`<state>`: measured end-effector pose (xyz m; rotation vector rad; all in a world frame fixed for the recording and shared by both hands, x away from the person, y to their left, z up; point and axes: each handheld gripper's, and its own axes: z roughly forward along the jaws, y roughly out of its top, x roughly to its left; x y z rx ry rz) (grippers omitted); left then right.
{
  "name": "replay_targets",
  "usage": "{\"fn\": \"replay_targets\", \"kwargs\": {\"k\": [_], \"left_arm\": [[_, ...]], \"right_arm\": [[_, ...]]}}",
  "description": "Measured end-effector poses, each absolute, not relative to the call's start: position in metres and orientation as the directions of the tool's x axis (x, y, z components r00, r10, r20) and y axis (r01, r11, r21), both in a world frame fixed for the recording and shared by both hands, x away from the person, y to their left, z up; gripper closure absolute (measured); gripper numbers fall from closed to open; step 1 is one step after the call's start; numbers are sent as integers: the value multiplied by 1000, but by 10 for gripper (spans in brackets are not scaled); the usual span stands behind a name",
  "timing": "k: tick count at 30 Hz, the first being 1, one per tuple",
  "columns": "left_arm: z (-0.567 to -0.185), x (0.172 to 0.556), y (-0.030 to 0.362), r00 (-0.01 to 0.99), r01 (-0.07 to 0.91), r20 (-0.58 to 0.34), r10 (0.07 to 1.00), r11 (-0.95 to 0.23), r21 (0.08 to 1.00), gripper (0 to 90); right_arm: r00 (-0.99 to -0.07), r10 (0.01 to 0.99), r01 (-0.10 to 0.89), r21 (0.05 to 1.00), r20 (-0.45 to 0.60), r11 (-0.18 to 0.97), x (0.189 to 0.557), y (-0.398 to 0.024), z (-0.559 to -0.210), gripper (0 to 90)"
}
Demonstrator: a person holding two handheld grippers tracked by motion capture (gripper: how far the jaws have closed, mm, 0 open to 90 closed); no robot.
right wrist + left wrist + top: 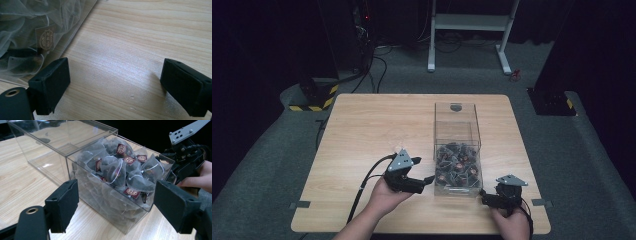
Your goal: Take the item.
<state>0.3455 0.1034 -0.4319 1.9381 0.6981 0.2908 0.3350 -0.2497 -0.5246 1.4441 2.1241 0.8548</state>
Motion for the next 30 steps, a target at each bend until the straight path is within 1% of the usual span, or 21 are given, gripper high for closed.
{"fn": "replay_targets", "kwargs": {"k": [14, 19, 24, 30], "left_arm": [[-432, 353, 87, 817, 339, -106, 567, -323, 884, 219], [-434, 358, 82, 818, 346, -118, 563, -317, 883, 244], [-434, 363, 76, 822, 340, -102, 560, -339, 877, 254], [-432, 368, 70, 821, 334, -95, 564, -339, 879, 291]], "right_arm": [[-369, 929, 662, 698, -13, 272, 335, -250, -525, 88], [-369, 929, 663, 698, -11, 271, 335, -250, -525, 88], [-369, 929, 663, 698, -11, 271, 335, -250, -525, 88], [-369, 929, 663, 698, -10, 271, 335, -250, -525, 88]]}}
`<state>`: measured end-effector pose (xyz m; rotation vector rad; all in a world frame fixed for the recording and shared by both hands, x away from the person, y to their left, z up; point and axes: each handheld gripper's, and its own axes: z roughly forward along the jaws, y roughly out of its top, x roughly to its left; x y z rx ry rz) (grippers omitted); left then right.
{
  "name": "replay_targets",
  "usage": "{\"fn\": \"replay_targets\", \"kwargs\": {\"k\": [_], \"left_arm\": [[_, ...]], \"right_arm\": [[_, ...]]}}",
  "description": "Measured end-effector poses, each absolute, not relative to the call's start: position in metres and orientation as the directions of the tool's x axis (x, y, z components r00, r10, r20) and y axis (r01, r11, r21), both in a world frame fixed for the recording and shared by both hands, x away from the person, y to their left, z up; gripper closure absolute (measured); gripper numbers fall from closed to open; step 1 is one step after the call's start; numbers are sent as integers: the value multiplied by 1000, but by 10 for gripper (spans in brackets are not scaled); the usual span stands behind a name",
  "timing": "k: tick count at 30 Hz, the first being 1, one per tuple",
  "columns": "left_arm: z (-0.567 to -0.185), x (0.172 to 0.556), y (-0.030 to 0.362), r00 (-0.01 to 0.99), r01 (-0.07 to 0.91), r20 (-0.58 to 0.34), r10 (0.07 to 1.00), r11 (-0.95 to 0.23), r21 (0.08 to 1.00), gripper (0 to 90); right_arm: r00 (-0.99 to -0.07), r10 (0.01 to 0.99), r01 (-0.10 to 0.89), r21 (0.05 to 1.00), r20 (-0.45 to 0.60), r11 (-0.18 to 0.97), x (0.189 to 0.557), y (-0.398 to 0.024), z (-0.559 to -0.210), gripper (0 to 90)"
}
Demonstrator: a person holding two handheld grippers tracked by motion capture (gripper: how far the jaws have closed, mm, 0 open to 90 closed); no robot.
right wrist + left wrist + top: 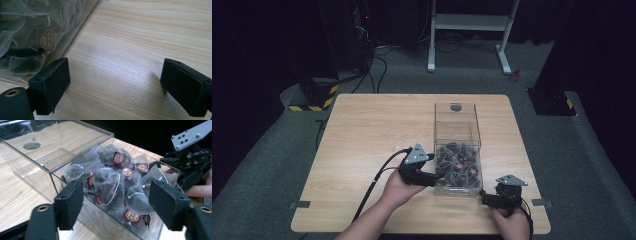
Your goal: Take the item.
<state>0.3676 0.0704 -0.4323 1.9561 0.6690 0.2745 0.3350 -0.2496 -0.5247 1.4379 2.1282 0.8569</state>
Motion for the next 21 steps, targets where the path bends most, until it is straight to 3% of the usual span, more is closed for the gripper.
{"fn": "replay_targets", "kwargs": {"k": [10, 15, 21], "left_arm": [[-434, 373, 63, 819, 333, -82, 568, -354, 874, 377], [-435, 376, 60, 831, 311, -62, 553, -370, 876, 536], [-438, 377, 55, 828, 297, -36, 560, -384, 874, 644]], "right_arm": [[-372, 928, 662, 698, -10, 273, 335, -249, -525, 88], [-372, 928, 662, 698, -10, 273, 335, -249, -525, 88], [-374, 927, 662, 698, -10, 274, 335, -249, -525, 90]]}}
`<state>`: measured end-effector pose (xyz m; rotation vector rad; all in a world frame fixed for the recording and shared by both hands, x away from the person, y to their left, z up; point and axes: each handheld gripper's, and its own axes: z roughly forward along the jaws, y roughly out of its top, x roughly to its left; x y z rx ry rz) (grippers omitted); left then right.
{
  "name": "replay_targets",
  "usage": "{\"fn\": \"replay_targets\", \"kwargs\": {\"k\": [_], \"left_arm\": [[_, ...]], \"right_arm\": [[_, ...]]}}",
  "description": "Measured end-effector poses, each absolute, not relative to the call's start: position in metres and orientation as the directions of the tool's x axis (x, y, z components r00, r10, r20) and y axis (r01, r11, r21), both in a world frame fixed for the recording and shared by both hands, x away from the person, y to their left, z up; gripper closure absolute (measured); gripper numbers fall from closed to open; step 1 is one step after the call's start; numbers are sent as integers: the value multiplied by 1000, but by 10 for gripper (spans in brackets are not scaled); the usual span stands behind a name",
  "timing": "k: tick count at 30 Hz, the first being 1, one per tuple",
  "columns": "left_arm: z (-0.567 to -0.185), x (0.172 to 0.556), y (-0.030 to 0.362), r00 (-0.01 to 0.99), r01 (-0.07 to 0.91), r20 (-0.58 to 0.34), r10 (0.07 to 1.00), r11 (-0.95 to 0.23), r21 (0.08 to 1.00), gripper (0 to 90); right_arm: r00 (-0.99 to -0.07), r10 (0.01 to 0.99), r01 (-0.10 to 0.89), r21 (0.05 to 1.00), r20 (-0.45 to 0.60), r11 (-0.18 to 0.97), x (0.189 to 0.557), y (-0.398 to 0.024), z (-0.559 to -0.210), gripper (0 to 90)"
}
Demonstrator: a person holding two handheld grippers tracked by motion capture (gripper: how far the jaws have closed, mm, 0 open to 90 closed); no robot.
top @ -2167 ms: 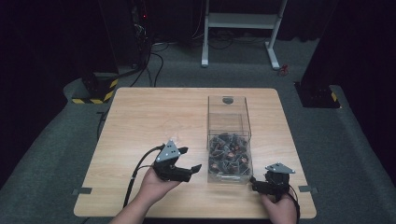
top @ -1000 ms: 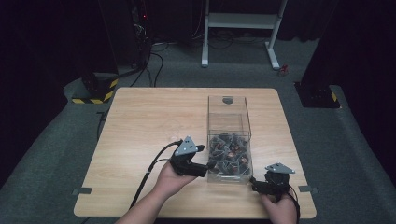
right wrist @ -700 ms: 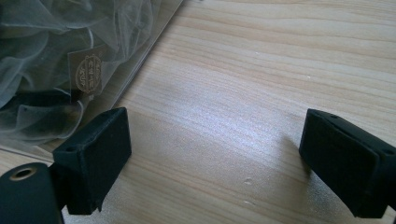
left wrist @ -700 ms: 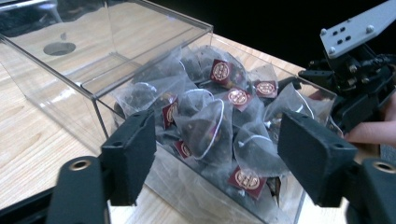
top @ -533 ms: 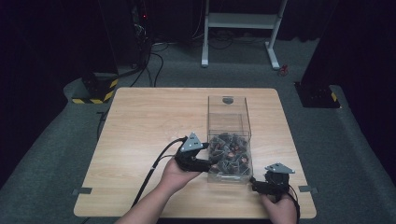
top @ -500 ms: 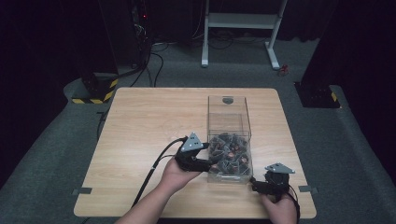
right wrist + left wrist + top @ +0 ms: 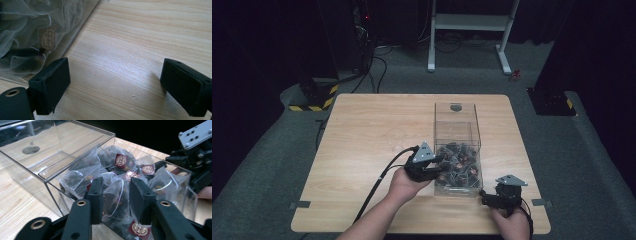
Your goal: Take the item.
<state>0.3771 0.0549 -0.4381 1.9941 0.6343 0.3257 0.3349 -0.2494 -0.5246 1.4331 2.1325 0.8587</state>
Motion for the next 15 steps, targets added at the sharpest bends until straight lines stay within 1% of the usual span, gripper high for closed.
{"fn": "replay_targets", "kwargs": {"k": [5, 8, 15], "left_arm": [[-442, 378, 53, 824, 290, -13, 566, -404, 868, 727], [-443, 377, 54, 826, 287, -14, 563, -401, 870, 797], [-445, 376, 53, 826, 289, -19, 564, -393, 873, 876]], "right_arm": [[-375, 927, 661, 698, -10, 275, 335, -249, -525, 91], [-375, 927, 661, 698, -10, 275, 335, -249, -525, 90], [-375, 927, 661, 698, -10, 275, 335, -249, -525, 91]]}}
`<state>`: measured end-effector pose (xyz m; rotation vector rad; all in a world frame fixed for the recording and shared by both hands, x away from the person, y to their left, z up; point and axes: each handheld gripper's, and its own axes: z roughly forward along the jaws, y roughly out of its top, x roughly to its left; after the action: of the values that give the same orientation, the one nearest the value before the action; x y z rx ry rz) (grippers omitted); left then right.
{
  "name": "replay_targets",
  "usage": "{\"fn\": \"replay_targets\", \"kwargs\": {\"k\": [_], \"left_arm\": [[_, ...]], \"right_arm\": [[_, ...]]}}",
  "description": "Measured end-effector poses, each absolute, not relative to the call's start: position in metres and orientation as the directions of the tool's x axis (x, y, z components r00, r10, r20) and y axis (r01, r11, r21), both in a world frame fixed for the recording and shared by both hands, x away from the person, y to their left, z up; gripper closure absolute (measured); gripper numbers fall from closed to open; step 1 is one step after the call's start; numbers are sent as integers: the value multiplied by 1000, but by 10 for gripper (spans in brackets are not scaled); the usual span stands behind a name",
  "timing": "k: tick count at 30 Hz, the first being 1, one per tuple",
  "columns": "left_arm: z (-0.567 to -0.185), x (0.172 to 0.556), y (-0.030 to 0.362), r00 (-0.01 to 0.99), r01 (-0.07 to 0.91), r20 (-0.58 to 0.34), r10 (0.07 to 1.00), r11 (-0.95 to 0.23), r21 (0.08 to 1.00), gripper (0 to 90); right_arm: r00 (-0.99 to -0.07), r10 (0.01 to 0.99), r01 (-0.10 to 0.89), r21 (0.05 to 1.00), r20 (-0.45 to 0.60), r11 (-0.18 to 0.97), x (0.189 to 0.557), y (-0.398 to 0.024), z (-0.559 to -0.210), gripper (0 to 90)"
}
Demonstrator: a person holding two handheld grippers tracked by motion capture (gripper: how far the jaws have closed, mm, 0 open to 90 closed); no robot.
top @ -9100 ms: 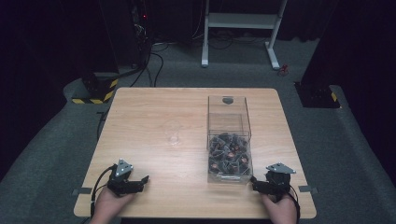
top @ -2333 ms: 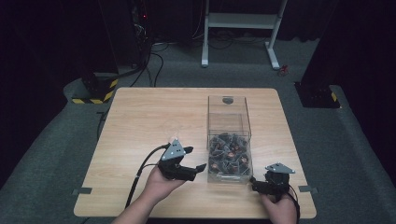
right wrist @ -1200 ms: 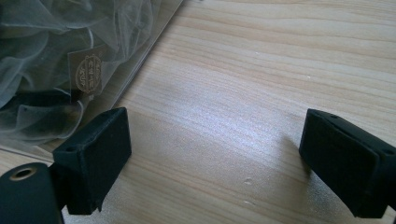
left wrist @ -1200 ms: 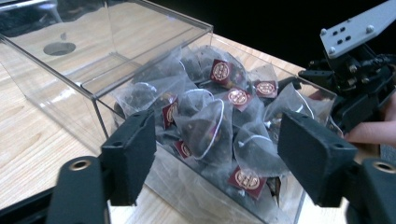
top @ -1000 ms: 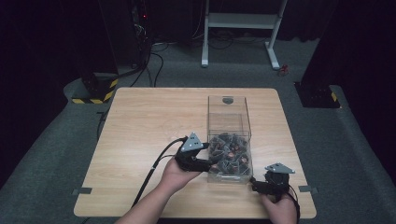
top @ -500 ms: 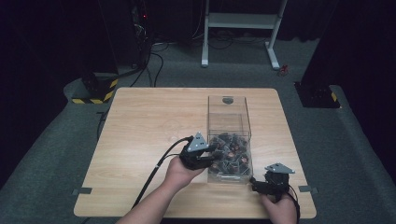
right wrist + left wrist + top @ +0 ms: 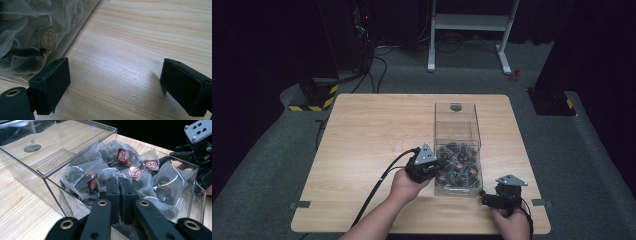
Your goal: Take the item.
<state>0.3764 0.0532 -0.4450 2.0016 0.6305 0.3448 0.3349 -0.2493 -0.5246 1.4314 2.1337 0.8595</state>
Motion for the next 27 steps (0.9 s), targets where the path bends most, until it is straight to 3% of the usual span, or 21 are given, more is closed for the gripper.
{"fn": "replay_targets", "kwargs": {"k": [27], "left_arm": [[-433, 371, 71, 823, 272, -65, 565, -290, 917, 900]], "right_arm": [[-376, 927, 661, 698, -10, 276, 335, -249, -525, 91]]}}
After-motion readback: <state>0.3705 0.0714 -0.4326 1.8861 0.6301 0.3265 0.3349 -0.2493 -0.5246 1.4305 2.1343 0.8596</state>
